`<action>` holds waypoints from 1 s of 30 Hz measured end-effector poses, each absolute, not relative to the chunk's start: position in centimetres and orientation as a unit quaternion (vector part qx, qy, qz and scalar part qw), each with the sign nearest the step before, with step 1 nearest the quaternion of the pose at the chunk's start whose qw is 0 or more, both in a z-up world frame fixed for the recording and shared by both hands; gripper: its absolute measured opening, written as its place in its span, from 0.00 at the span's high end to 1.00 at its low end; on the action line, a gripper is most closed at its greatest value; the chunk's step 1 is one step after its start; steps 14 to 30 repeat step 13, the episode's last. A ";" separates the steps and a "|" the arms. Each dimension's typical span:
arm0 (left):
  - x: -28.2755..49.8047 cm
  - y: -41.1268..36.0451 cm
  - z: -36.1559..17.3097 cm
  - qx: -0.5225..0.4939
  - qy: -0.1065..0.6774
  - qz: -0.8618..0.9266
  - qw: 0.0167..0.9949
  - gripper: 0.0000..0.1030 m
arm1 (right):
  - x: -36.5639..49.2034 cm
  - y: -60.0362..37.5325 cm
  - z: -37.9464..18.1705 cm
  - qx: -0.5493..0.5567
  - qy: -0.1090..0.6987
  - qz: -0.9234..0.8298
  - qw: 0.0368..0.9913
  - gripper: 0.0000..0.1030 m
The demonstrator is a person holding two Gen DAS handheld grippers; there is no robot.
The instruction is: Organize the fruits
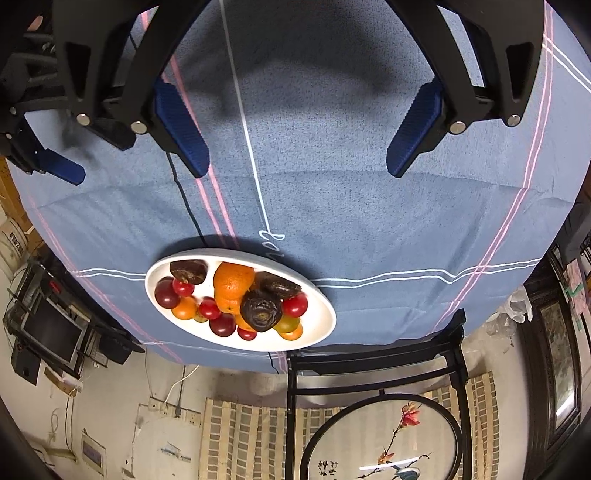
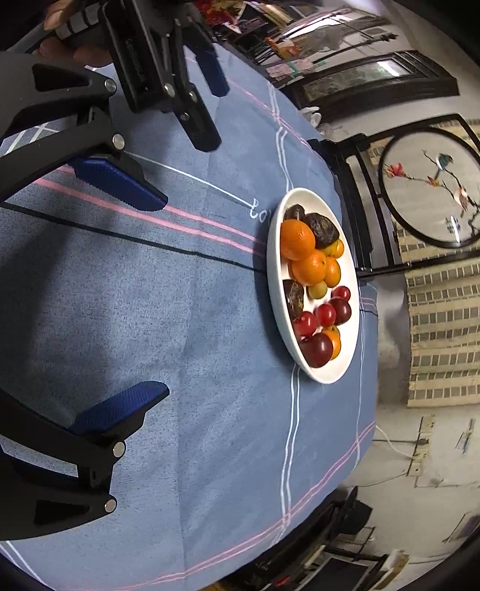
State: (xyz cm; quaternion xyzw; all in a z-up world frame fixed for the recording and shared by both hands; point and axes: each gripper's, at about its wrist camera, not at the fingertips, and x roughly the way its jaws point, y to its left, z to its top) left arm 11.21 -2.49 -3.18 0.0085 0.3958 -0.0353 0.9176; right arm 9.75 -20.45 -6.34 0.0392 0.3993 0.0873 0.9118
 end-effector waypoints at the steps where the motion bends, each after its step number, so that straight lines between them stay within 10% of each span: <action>1: 11.2 -2.5 -3.2 0.010 0.396 -0.036 0.917 0.07 | 9.8 -20.7 -6.4 0.045 0.400 0.087 0.911 0.09; 30: 12.0 -2.5 -6.0 0.026 0.451 -0.010 0.892 0.04 | 10.6 -20.6 -7.6 0.039 0.440 0.075 0.894 0.03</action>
